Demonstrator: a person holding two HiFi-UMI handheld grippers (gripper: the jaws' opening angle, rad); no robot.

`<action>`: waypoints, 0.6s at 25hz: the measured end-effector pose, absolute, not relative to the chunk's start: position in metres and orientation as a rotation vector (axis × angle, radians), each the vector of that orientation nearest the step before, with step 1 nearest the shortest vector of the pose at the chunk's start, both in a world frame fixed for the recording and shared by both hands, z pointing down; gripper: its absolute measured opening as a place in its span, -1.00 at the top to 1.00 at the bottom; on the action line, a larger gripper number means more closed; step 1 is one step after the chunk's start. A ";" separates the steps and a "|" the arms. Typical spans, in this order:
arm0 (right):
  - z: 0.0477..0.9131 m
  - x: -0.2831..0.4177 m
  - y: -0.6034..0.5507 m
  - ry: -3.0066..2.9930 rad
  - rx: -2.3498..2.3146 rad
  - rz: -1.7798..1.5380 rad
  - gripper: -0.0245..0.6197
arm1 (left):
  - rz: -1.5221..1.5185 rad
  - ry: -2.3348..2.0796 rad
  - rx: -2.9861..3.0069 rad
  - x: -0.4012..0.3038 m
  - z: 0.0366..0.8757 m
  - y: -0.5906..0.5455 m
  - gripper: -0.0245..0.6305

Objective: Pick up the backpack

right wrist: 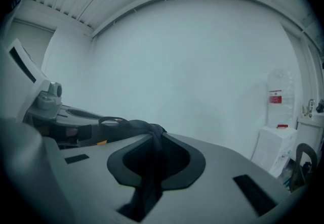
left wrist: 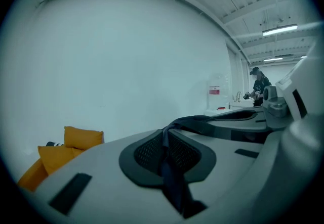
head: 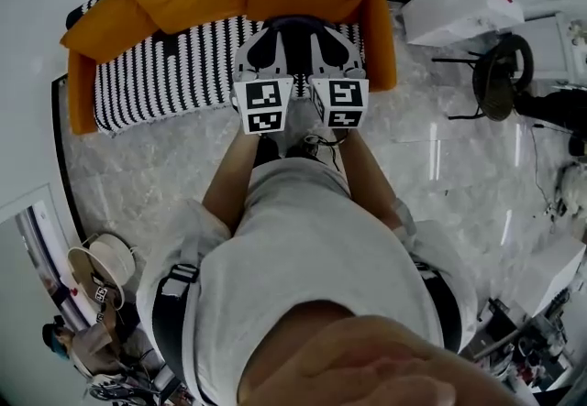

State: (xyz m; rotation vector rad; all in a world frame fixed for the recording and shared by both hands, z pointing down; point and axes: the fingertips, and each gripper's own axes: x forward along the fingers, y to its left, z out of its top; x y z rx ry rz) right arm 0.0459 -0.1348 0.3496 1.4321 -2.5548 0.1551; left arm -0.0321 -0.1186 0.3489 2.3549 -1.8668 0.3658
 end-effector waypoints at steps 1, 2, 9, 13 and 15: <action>0.344 0.050 -0.131 -2.563 1.433 0.142 0.73 | 0.357 -1.883 2.360 -0.029 0.343 -0.115 0.80; 0.339 0.054 -0.127 -2.571 1.434 0.131 0.73 | 0.351 -1.895 2.365 -0.024 0.338 -0.110 0.80; 0.318 0.076 -0.101 -2.613 1.424 0.084 0.73 | 0.304 -1.955 2.380 -0.002 0.317 -0.080 0.80; 0.316 0.085 -0.090 -2.626 1.410 0.079 0.74 | 0.296 -1.971 2.368 0.007 0.316 -0.067 0.80; 0.316 0.086 -0.084 -2.636 1.397 0.080 0.74 | 0.295 -1.980 2.363 0.009 0.317 -0.061 0.81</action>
